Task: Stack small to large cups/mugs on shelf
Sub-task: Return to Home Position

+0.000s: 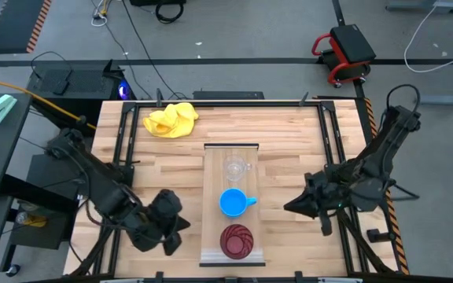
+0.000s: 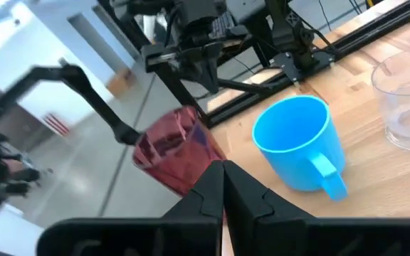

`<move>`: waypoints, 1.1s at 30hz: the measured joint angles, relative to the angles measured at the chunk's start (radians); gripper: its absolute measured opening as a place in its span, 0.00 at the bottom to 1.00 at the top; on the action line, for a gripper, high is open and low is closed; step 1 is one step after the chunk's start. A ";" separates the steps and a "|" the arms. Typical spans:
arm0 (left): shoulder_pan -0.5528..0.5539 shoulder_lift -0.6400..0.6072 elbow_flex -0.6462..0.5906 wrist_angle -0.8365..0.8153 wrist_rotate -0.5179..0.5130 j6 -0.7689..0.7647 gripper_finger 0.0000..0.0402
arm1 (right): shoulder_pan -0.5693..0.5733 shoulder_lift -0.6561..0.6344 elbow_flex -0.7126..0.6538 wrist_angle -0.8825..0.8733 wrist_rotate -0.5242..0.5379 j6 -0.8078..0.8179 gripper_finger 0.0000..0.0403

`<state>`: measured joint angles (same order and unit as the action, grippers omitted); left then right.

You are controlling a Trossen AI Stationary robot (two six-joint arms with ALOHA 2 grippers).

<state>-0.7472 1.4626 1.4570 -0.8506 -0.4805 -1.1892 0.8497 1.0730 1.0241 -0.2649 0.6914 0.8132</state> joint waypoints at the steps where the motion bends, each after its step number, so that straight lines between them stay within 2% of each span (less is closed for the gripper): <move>1: -0.007 -0.013 0.000 -0.022 -0.009 0.007 0.05 | 0.000 -0.007 0.000 -0.001 0.000 0.011 0.03; 7: -0.047 -0.094 0.000 -0.149 -0.064 0.024 0.06 | -0.001 -0.036 0.000 -0.001 -0.003 0.050 0.03; 12: -0.074 -0.187 0.000 -0.250 -0.147 0.026 0.04 | 0.002 -0.041 0.000 0.000 -0.015 0.154 0.03; 15: -0.084 -0.241 0.000 -0.265 -0.200 0.051 0.03 | 0.002 -0.041 0.000 -0.004 -0.015 0.153 0.03; 22: -0.093 -0.299 0.000 -0.260 -0.204 0.018 0.06 | 0.023 -0.042 0.000 0.001 -0.090 0.229 0.03; 29: -0.090 -0.299 0.000 -0.261 -0.204 0.061 0.08 | 0.078 -0.084 0.000 0.036 -0.104 0.071 0.03; 33: -0.065 -0.313 0.000 -0.262 -0.236 0.151 0.08 | 0.100 -0.152 0.000 0.050 -0.102 -0.023 0.03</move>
<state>-0.8120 1.1494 1.4567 -1.1128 -0.7170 -1.0385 0.9496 0.9207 1.0241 -0.2145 0.5899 0.7906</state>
